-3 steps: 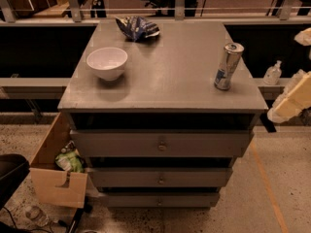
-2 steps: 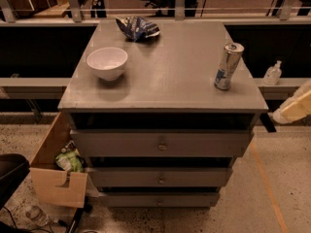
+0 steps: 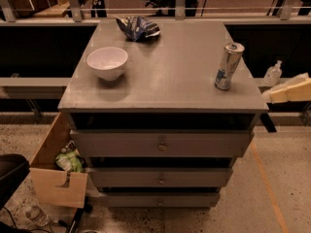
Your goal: Place redbull can into white bowl
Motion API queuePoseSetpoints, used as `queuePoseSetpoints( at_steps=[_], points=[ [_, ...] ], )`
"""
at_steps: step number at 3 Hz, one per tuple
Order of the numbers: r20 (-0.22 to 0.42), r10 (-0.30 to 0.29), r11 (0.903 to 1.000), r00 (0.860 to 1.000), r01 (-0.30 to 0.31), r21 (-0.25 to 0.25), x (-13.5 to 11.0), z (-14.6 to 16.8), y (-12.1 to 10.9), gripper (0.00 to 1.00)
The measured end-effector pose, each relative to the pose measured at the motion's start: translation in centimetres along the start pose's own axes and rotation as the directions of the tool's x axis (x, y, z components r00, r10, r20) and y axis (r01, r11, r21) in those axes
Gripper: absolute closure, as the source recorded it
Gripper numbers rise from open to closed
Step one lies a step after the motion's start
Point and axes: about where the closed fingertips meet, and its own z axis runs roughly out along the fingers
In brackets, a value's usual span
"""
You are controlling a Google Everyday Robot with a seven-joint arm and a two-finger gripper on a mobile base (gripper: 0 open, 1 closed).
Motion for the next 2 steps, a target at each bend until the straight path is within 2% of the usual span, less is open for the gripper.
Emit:
queuePoseSetpoints(
  at_steps=[1, 2],
  points=[
    [0.117, 0.026, 0.9966, 0.993, -0.035, 0.075, -0.42, 1.68, -3.06, 0.00],
    [0.122, 0.027, 0.9965, 0.992, -0.037, 0.075, -0.48, 2.03, -3.08, 0.00]
  ],
)
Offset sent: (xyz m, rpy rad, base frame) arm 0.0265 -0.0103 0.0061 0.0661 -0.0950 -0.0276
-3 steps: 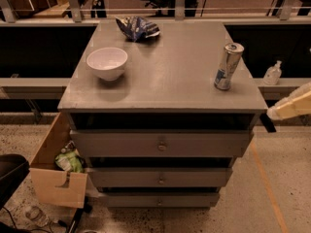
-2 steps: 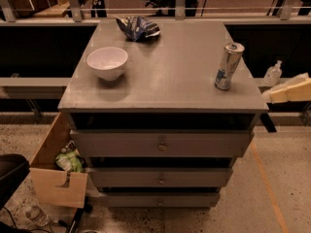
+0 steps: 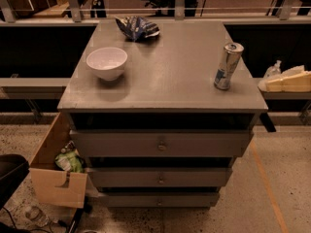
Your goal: Place redbull can into white bowl
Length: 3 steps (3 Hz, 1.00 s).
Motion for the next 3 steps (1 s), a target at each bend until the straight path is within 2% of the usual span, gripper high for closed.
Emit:
queuePoseSetpoints(
  at_steps=[1, 2, 3],
  points=[
    [-0.001, 0.000, 1.0000, 1.000, 0.000, -0.001, 0.0, 0.0, 0.0, 0.00],
    [0.088, 0.053, 0.9984, 0.995, -0.052, -0.023, -0.4, 1.5, 0.8, 0.00],
    [0.255, 0.141, 0.9886, 0.957, -0.122, -0.088, -2.0, 5.1, 1.7, 0.00]
  ],
)
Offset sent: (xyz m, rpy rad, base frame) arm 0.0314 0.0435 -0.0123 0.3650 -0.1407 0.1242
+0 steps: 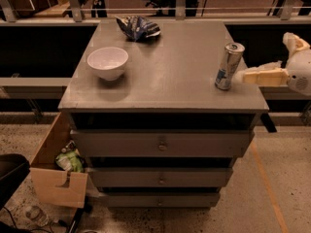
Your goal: Place redbull can into white bowl
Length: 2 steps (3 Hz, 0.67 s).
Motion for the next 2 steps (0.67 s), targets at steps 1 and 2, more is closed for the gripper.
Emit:
queuePoseSetpoints(
  at_steps=[1, 2],
  points=[
    [0.078, 0.052, 0.9979, 0.996, -0.049, -0.043, 0.3, 2.7, 0.2, 0.00],
    [0.098, 0.104, 0.9919, 0.990, -0.096, -0.083, 1.5, 5.0, 0.3, 0.00]
  ],
)
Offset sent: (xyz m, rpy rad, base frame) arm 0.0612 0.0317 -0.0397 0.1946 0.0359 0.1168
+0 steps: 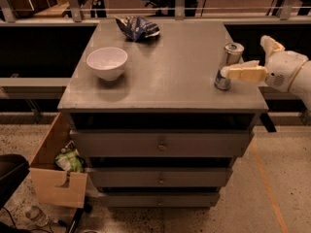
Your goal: Place redbull can into white bowl
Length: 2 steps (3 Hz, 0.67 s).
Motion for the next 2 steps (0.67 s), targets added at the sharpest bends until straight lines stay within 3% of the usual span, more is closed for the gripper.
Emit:
queuePoseSetpoints(
  at_steps=[1, 2],
  points=[
    [0.003, 0.063, 0.9975, 0.998, -0.062, -0.034, 1.7, 1.5, -0.3, 0.00],
    [-0.005, 0.092, 0.9938, 0.996, -0.092, -0.063, 3.3, 3.0, 0.1, 0.18]
  ],
)
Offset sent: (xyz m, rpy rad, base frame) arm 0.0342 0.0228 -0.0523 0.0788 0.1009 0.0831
